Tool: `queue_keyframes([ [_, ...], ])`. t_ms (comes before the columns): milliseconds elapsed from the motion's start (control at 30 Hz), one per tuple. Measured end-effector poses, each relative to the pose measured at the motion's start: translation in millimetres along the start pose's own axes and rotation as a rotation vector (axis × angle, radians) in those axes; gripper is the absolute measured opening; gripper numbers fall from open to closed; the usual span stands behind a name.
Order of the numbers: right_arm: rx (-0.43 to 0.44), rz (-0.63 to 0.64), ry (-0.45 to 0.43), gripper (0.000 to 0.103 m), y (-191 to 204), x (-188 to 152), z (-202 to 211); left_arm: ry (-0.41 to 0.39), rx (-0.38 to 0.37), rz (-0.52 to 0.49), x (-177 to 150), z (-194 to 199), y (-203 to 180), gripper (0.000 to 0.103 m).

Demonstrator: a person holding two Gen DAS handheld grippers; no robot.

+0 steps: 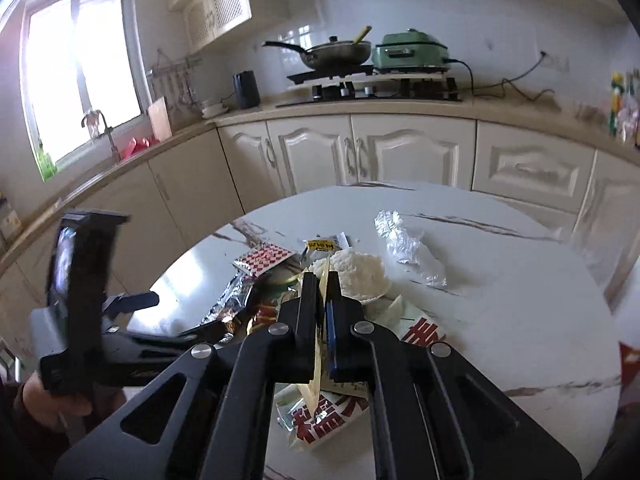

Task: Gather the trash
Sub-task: 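Grasp the yellow packet with the right tool while the left tool grasps the black packet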

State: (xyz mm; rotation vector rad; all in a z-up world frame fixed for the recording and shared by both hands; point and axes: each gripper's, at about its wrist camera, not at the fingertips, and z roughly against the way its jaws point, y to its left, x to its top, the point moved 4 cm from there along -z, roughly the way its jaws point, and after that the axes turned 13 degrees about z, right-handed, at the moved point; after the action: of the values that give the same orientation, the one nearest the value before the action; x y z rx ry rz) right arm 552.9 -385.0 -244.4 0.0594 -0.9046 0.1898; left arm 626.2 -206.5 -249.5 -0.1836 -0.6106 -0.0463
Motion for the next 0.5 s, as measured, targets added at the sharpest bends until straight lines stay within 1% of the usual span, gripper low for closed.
queue_keyframes([
  [33,0.000,0.002,-0.006,0.005,0,0,1,0.013,0.003,-0.002,1,-6,-2,0.102],
  [67,0.010,0.001,0.005,0.005,0,0,-2,0.031,0.003,-0.002,1,-13,-3,0.102],
  [133,0.016,-0.005,-0.001,0.005,-1,0,-3,0.014,0.021,-0.006,4,-16,-4,0.101],
  [233,0.029,-0.009,0.001,0.005,-2,-2,-2,0.011,0.015,0.004,6,-19,-3,0.101],
  [267,0.032,-0.011,-0.001,0.005,-2,-2,-2,0.009,0.010,0.002,6,-20,-4,0.097],
  [300,0.038,-0.014,-0.002,0.005,-3,-2,-2,0.002,0.000,-0.005,5,-19,-6,0.085],
  [333,0.040,-0.017,-0.005,0.005,-3,-2,-2,-0.010,-0.018,-0.018,6,-17,-8,0.077],
  [400,0.039,-0.017,-0.003,0.005,-3,-3,-3,-0.019,-0.043,-0.046,3,-16,-12,0.051],
  [433,0.043,-0.017,-0.002,0.005,-3,-3,-4,-0.020,-0.060,-0.055,2,-15,-13,0.045],
  [467,0.045,-0.017,-0.002,0.005,-2,-3,-5,-0.020,-0.064,-0.062,0,-15,-14,0.044],
  [500,0.048,-0.018,-0.001,0.005,-2,-3,-5,-0.019,-0.072,-0.061,-1,-14,-12,0.041],
])
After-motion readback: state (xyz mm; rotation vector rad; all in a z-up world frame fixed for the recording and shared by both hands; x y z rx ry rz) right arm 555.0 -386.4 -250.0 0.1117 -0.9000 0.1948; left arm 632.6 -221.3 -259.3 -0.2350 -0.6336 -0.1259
